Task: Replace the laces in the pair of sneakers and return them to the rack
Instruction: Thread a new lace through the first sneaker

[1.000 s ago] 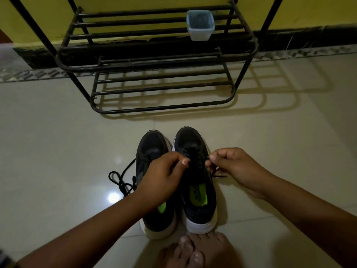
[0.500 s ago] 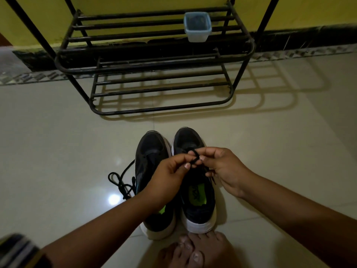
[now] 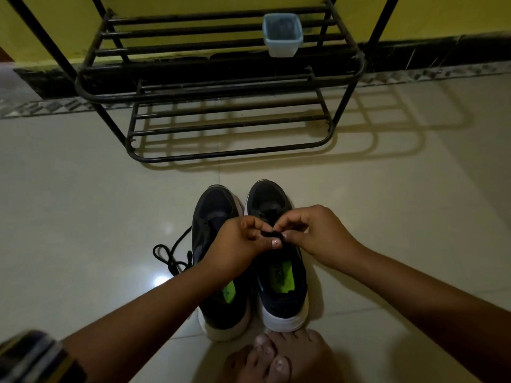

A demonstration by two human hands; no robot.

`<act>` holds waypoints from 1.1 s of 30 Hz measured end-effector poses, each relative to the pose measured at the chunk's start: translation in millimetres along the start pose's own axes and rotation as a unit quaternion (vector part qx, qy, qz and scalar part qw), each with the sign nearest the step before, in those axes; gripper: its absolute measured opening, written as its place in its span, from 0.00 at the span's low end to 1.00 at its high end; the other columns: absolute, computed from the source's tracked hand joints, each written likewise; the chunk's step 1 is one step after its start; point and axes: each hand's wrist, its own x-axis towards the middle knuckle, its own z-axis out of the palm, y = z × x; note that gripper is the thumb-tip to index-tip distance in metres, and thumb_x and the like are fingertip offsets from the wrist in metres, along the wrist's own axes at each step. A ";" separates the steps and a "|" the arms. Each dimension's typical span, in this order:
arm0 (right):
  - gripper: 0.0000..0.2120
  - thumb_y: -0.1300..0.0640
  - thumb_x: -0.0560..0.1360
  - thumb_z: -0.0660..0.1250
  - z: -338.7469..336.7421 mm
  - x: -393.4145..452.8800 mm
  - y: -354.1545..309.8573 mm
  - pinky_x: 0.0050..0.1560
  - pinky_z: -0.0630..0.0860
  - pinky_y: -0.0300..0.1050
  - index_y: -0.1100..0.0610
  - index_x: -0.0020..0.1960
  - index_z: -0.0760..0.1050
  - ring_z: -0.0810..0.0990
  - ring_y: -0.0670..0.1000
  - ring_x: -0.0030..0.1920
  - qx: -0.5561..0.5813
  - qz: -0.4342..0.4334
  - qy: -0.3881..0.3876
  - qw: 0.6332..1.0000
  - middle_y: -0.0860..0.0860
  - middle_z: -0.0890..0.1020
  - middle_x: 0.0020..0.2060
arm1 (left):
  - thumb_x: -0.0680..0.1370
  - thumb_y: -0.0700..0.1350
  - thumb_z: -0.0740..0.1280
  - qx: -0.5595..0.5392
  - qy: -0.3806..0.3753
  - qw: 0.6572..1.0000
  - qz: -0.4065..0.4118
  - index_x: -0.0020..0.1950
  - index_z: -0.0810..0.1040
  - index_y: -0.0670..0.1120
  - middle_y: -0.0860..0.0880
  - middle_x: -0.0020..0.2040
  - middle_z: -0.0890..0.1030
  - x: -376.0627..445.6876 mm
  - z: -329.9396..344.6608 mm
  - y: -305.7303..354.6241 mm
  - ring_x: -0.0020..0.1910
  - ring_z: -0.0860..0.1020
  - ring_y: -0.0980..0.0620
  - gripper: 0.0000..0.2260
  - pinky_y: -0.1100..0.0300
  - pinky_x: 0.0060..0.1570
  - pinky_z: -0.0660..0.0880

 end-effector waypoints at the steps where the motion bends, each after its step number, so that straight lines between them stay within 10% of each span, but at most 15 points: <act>1: 0.12 0.66 0.71 0.70 -1.9 0.3 -0.3 0.42 0.71 0.26 0.49 0.46 0.81 0.79 0.37 0.40 -0.021 -0.013 -0.017 1.000 0.41 0.81 0.38 | 0.70 0.39 0.74 -0.011 0.004 1.000 0.002 0.45 0.78 0.42 0.37 0.40 0.83 0.2 0.1 -0.9 0.44 0.83 0.41 0.06 0.48 0.51 0.79; 5: 0.21 0.63 0.70 0.71 -7.3 -1.1 -1.1 0.49 0.73 0.33 0.45 0.58 0.76 0.78 0.40 0.48 -0.096 -0.067 -0.071 0.991 0.44 0.81 0.48 | 0.70 0.39 0.73 -0.037 0.004 0.999 0.015 0.42 0.77 0.37 0.29 0.43 0.80 0.4 0.8 -2.6 0.46 0.79 0.31 0.07 0.43 0.51 0.77; 9: 0.08 0.59 0.70 0.72 -5.3 -0.6 -0.2 0.45 0.77 0.44 0.50 0.48 0.80 0.80 0.45 0.42 -0.126 -0.095 -0.031 0.987 0.47 0.83 0.41 | 0.67 0.41 0.73 -0.060 -0.008 0.998 0.023 0.38 0.78 0.41 0.30 0.42 0.80 1.4 0.6 -0.9 0.40 0.81 0.41 0.06 0.52 0.46 0.79; 21: 0.08 0.65 0.71 0.71 0.0 -1.0 11.3 0.44 0.75 0.30 0.54 0.46 0.83 0.82 0.40 0.39 0.066 0.017 -0.004 0.998 0.47 0.84 0.36 | 0.75 0.32 0.66 -0.043 -0.063 0.996 0.041 0.44 0.73 0.39 0.46 0.40 0.84 -1.8 -2.9 2.2 0.43 0.83 0.55 0.04 0.66 0.44 0.77; 26: 0.10 0.71 0.72 0.67 4.7 -5.4 13.7 0.48 0.78 0.39 0.58 0.42 0.81 0.84 0.50 0.40 0.195 0.048 -0.009 0.980 0.56 0.84 0.36 | 0.78 0.35 0.62 0.018 -0.096 0.995 0.028 0.52 0.71 0.47 0.47 0.42 0.83 4.3 -3.1 0.1 0.46 0.81 0.54 0.07 0.64 0.51 0.76; 29: 0.12 0.70 0.71 0.68 5.6 -6.0 17.4 0.53 0.78 0.45 0.53 0.41 0.81 0.83 0.52 0.45 0.163 0.021 0.012 0.986 0.55 0.85 0.39 | 0.80 0.37 0.60 0.033 -0.110 0.993 0.010 0.51 0.71 0.47 0.51 0.40 0.80 8.8 -1.5 0.3 0.43 0.78 0.57 0.05 0.63 0.49 0.74; 33: 0.11 0.66 0.71 0.70 0.9 -6.3 14.3 0.43 0.71 0.28 0.51 0.40 0.80 0.78 0.37 0.38 0.033 -0.032 0.011 0.999 0.42 0.81 0.35 | 0.79 0.38 0.62 -0.032 -0.116 0.992 -0.027 0.48 0.72 0.44 0.51 0.37 0.78 10.3 -1.5 5.0 0.36 0.77 0.61 0.02 0.70 0.38 0.72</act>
